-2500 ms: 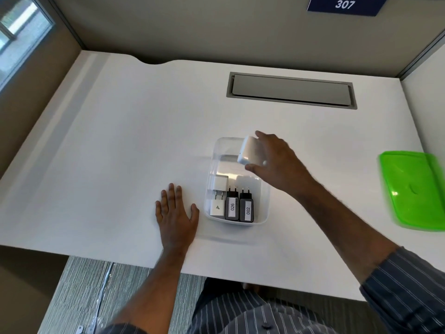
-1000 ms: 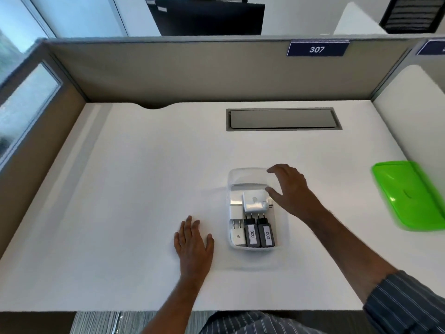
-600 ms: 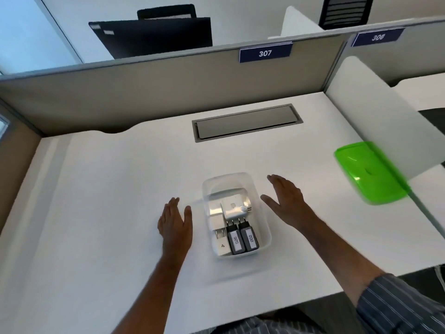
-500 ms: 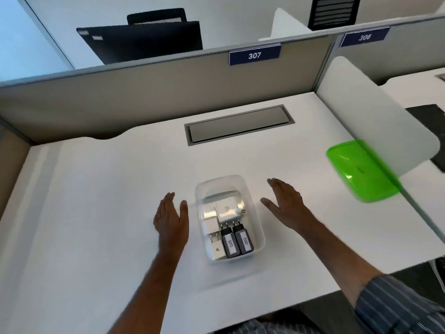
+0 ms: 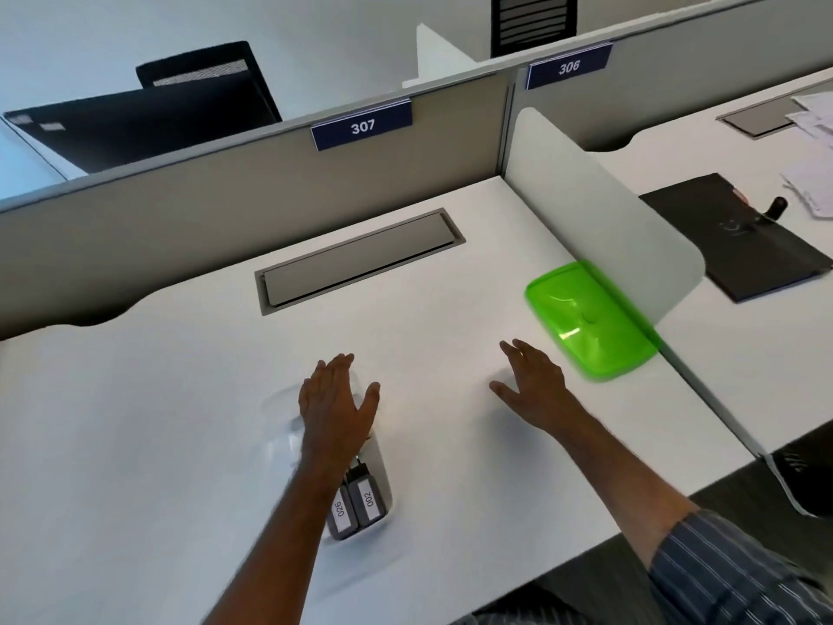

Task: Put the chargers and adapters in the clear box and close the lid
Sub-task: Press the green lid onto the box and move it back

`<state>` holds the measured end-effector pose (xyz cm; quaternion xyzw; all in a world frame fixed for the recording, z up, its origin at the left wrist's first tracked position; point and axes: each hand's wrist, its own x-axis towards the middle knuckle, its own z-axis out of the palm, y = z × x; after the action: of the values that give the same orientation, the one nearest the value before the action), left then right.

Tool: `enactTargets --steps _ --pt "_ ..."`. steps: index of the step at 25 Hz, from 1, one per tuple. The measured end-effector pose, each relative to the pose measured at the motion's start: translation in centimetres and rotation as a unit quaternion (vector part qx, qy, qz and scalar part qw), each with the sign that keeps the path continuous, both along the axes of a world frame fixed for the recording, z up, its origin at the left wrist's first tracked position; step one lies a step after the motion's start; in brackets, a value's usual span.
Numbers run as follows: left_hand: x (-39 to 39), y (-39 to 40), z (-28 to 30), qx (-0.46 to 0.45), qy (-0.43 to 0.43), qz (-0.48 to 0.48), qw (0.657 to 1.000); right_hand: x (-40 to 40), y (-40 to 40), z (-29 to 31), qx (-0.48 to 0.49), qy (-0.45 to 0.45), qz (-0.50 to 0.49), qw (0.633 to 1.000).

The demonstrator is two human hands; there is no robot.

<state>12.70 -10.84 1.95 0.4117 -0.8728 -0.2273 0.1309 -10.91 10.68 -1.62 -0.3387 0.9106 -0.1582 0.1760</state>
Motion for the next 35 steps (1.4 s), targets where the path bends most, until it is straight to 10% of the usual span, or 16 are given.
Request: enactTargets --steps 16,35 --pt "-21.5 14.5 -2.8 0.212 -0.001 -0.078 0.974 -14.0 13.1 -1.4 0.046 0.037 -0.066 0.996" --pt "-31.2 19.7 -3.7 0.572 0.256 0.177 0.759 -15.5 16.5 -3.3 -0.099 -0.036 -0.068 0.992"
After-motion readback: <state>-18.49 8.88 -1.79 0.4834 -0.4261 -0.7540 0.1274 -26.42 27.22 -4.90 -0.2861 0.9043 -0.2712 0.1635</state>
